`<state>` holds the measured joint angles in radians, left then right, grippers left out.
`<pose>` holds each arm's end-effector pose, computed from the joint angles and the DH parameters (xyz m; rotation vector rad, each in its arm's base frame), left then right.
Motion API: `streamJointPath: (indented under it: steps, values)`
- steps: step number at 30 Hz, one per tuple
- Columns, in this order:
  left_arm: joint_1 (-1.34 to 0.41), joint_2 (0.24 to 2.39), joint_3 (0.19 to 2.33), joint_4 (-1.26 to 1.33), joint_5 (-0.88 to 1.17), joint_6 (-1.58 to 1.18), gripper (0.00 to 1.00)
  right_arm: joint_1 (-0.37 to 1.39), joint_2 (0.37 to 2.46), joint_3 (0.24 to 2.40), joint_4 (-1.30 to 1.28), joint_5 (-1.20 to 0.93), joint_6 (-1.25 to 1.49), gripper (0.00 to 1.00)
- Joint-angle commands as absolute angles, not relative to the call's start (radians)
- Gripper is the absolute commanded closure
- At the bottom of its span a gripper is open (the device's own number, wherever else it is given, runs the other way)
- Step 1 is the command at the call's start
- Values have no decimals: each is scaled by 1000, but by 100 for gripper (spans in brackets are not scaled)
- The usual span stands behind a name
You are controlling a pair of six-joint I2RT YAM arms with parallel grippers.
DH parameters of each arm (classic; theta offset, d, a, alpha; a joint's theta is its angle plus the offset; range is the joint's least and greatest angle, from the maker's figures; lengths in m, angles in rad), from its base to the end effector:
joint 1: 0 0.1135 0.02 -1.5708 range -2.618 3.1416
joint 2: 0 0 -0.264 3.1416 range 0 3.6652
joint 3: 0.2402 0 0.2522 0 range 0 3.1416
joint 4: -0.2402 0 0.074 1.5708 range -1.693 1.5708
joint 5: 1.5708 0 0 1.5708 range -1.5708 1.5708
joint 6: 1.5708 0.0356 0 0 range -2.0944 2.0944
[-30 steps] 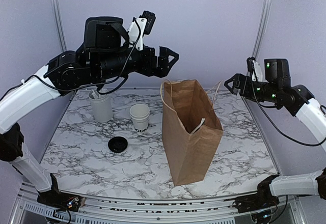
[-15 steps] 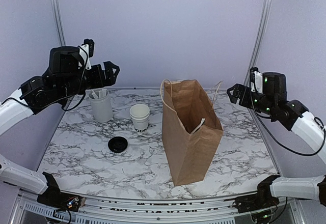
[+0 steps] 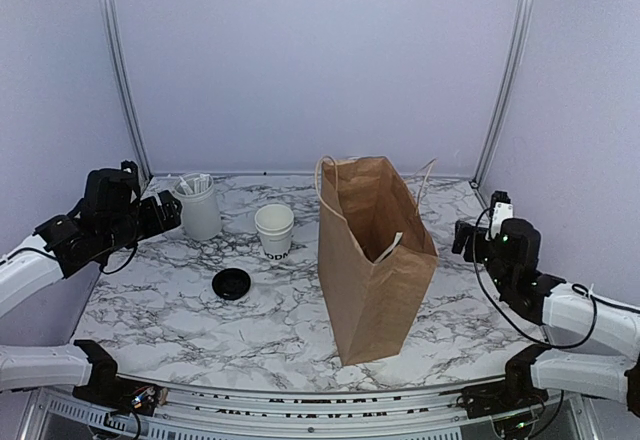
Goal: Pack the takeout coffee
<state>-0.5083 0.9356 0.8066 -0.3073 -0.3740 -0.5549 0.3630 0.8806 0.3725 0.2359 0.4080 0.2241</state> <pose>0.1907 -0.0914 0.3087 -0.2839 1.9683 -0.3156 0.1900 0.0571 0.2216 0.1569 1.8135 0.0389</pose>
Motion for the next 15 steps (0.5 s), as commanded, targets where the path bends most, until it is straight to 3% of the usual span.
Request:
streamJointPath:
  steps: [1,10,15]
  values:
    - [-443,915,756,-272,-278,-605,1,344,950,298,590,602,72,0]
    - [-273,940,686,-241,-157,-641,1,127,1266,125,1192,547,-9,0]
    - [-222,937,675,-215,-192,-598,1,117,1508,82,1572,474,-73,0]
